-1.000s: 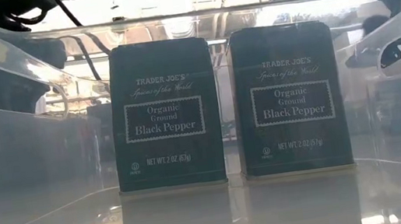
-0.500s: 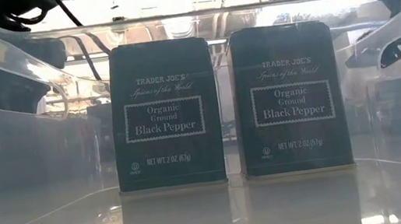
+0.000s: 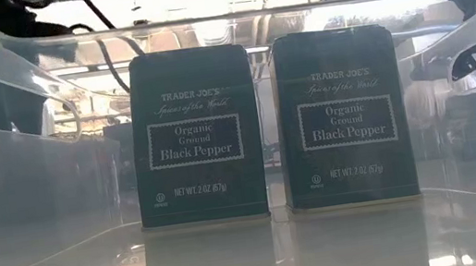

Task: Sort spices by type
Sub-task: Put the top black seasoning can into the transparent bin

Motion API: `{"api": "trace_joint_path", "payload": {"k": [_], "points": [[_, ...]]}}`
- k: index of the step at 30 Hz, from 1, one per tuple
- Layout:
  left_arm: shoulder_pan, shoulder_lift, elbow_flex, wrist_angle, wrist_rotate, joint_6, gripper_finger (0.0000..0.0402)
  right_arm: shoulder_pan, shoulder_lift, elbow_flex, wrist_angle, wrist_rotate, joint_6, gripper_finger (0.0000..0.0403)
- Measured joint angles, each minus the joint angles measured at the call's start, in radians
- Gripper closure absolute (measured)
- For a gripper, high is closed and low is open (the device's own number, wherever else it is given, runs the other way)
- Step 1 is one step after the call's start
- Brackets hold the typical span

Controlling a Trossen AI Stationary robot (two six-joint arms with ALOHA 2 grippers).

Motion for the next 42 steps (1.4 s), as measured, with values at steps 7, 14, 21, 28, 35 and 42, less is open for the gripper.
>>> {"api": "trace_joint_path", "payload": {"k": [7, 14, 21, 28, 35, 42], "points": [[0.0, 0.0, 0.147, -0.118, 0.016, 0.055, 0.0111, 0.0, 0.0, 0.0, 0.0, 0.0, 0.0, 0.0101], [0.0, 0.0, 0.282, -0.117, 0.0, 0.297, 0.0111, 0.0, 0.0, 0.0, 0.0, 0.0, 0.0, 0.0101], [0.05, 0.005, 0.29, 0.195, -0.078, 0.446, 0.0112, 0.0, 0.0, 0.0, 0.0, 0.0, 0.0, 0.0101], [0.167, 0.049, 0.287, 0.48, -0.067, 0.501, 0.0112, 0.0, 0.0, 0.0, 0.001, 0.0, 0.0, 0.0101], [0.229, 0.138, 0.285, 0.594, -0.067, 0.497, 0.0112, 0.0, 0.0, 0.0, 0.001, 0.0, 0.0, 0.0101], [0.233, 0.21, 0.285, 0.809, -0.078, 0.44, 0.0111, 0.0, 0.0, 0.0, 0.0, 0.0, -0.012, 0.0101]]}}
